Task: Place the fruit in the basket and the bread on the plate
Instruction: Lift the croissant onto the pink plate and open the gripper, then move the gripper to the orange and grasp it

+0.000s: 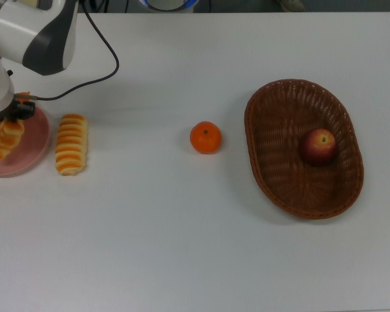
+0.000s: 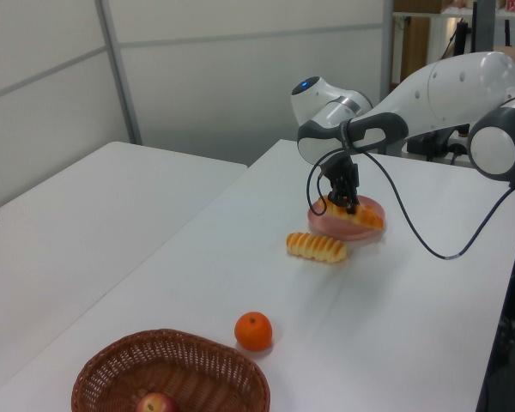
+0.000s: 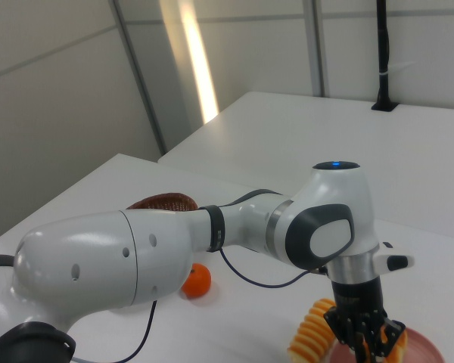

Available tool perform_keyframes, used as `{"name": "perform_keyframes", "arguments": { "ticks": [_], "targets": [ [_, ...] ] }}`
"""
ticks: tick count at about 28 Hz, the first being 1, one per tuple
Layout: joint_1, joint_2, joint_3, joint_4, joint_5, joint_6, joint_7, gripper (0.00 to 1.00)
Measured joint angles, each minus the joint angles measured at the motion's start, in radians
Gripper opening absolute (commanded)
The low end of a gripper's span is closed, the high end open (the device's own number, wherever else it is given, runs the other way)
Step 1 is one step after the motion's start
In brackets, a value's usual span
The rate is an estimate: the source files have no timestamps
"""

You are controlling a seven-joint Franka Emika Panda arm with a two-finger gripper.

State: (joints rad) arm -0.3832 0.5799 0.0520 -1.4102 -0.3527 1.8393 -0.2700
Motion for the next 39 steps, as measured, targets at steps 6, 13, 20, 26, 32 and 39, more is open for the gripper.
{"name": "perform_keyframes", "arguments": {
  "ticks": [6, 13, 20, 26, 32, 39],
  "targets": [
    [0.008, -0.010, 0.001, 0.008, 0.018, 0.001, -0.003, 1.00],
    [0.030, -0.055, 0.010, 0.013, 0.102, 0.001, -0.007, 1.00],
    [0.177, -0.084, 0.023, 0.012, 0.141, -0.061, -0.014, 1.00],
    [0.344, -0.090, 0.026, 0.011, 0.141, -0.171, -0.011, 1.00],
    [0.445, -0.093, 0.050, 0.006, 0.141, -0.240, -0.010, 1.00],
    [0.508, -0.091, 0.086, -0.024, 0.141, -0.278, -0.009, 1.00]
  ]
}}
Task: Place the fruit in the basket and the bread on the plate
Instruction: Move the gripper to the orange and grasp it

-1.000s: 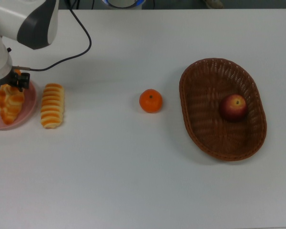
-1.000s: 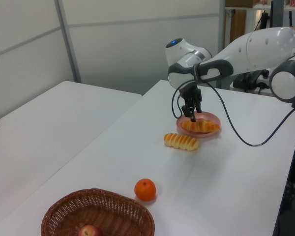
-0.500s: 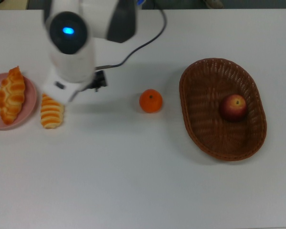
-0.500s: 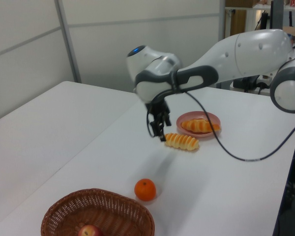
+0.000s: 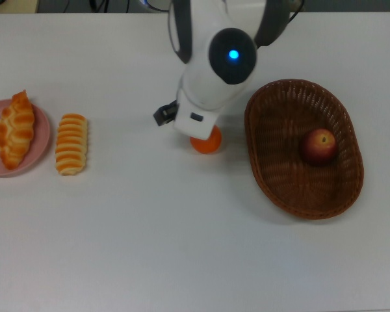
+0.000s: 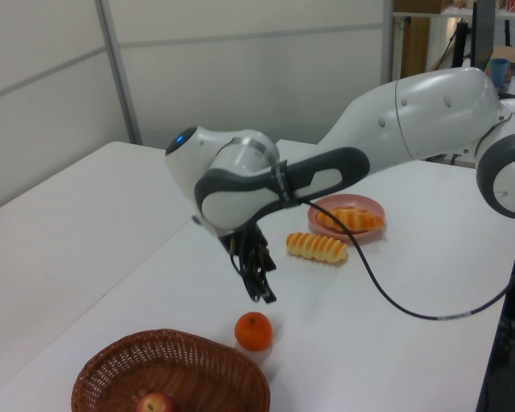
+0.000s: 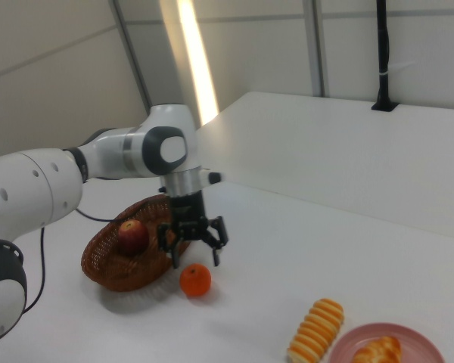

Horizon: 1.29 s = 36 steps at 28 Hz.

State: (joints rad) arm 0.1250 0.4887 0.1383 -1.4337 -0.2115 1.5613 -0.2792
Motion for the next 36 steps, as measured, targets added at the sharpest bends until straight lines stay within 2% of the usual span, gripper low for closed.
{"name": "perform_keyframes", "arguments": {
  "ticks": [8, 16, 21, 26, 29, 31, 32, 36],
  "targets": [
    [0.069, 0.018, 0.001, -0.037, 0.000, -0.001, 0.056, 1.00],
    [0.075, 0.069, 0.001, -0.038, -0.005, 0.083, 0.111, 1.00],
    [0.076, 0.095, 0.001, -0.038, -0.039, 0.126, 0.136, 1.00],
    [0.076, 0.107, 0.001, -0.038, -0.050, 0.164, 0.154, 1.00],
    [0.076, 0.107, 0.001, -0.037, -0.051, 0.172, 0.156, 0.50],
    [0.076, 0.107, 0.001, -0.037, -0.053, 0.172, 0.156, 0.22],
    [0.076, 0.107, 0.001, -0.037, -0.054, 0.173, 0.156, 0.03],
    [0.076, 0.106, 0.001, -0.036, -0.054, 0.173, 0.156, 0.00]
  ]
}}
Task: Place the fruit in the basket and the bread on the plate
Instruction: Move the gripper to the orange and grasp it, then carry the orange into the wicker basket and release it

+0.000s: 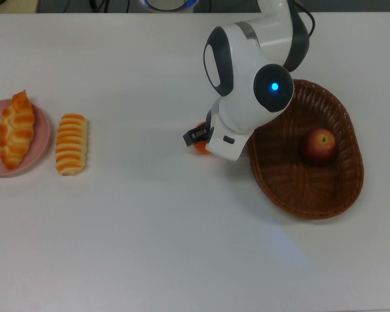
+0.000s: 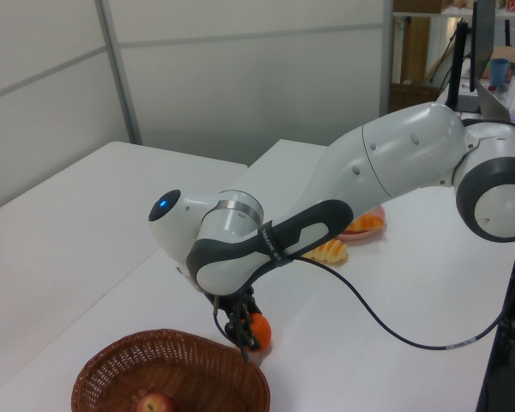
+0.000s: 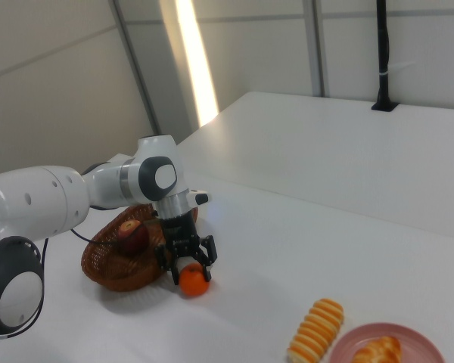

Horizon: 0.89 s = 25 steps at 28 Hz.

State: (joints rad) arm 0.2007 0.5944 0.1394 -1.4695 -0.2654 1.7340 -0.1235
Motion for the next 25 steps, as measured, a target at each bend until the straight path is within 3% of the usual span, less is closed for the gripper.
{"name": "perform_keyframes", "arguments": {
  "ticks": [10, 18, 25],
  "targets": [
    [-0.008, -0.006, -0.002, 0.022, 0.002, 0.006, 0.010, 0.00],
    [-0.020, -0.046, 0.001, 0.077, 0.045, 0.007, 0.017, 0.00],
    [-0.012, -0.081, 0.076, 0.101, 0.049, 0.059, 0.100, 0.06]
  ]
}}
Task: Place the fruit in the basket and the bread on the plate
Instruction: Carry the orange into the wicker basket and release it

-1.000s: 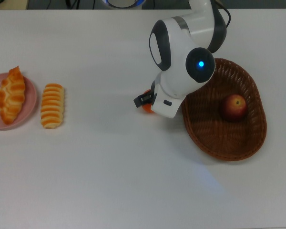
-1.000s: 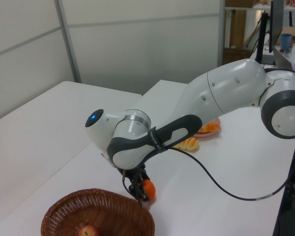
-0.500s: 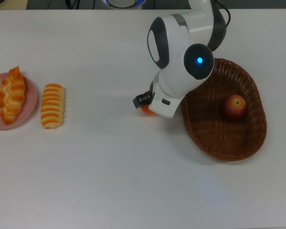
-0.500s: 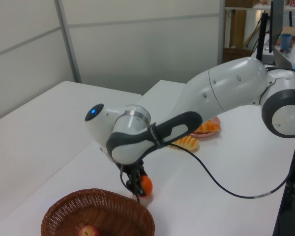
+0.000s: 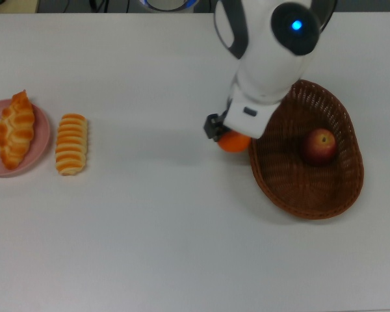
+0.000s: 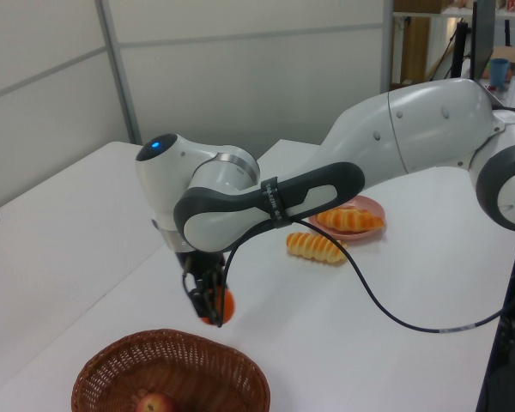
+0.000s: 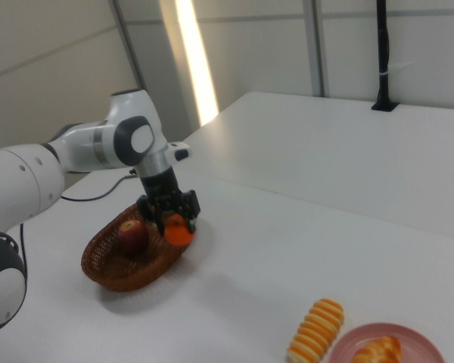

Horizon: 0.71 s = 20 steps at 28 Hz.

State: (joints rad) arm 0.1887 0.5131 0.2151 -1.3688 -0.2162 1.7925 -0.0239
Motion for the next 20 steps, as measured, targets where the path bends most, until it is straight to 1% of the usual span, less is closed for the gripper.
{"name": "perform_keyframes", "arguments": {
  "ticks": [3, 6, 7, 10, 12, 15, 16, 17, 18, 19, 20],
  "targets": [
    [0.008, 0.000, 0.033, -0.001, 0.000, 0.089, 0.074, 0.07],
    [0.027, 0.006, 0.044, -0.005, -0.007, 0.132, 0.112, 0.07],
    [0.034, 0.009, 0.046, -0.006, -0.014, 0.138, 0.120, 0.12],
    [0.061, 0.027, 0.047, -0.012, -0.056, 0.142, 0.142, 0.12],
    [0.079, 0.045, 0.047, -0.023, -0.096, 0.143, 0.166, 0.12],
    [0.093, 0.067, 0.047, -0.038, -0.131, 0.146, 0.191, 0.13],
    [0.098, 0.077, 0.047, -0.043, -0.142, 0.148, 0.198, 0.14],
    [0.099, 0.082, 0.047, -0.047, -0.146, 0.149, 0.202, 0.18],
    [0.099, 0.086, 0.047, -0.049, -0.148, 0.151, 0.203, 0.26],
    [0.099, 0.087, 0.047, -0.050, -0.150, 0.154, 0.204, 0.71],
    [0.099, 0.088, 0.046, -0.051, -0.150, 0.154, 0.204, 1.00]
  ]
}}
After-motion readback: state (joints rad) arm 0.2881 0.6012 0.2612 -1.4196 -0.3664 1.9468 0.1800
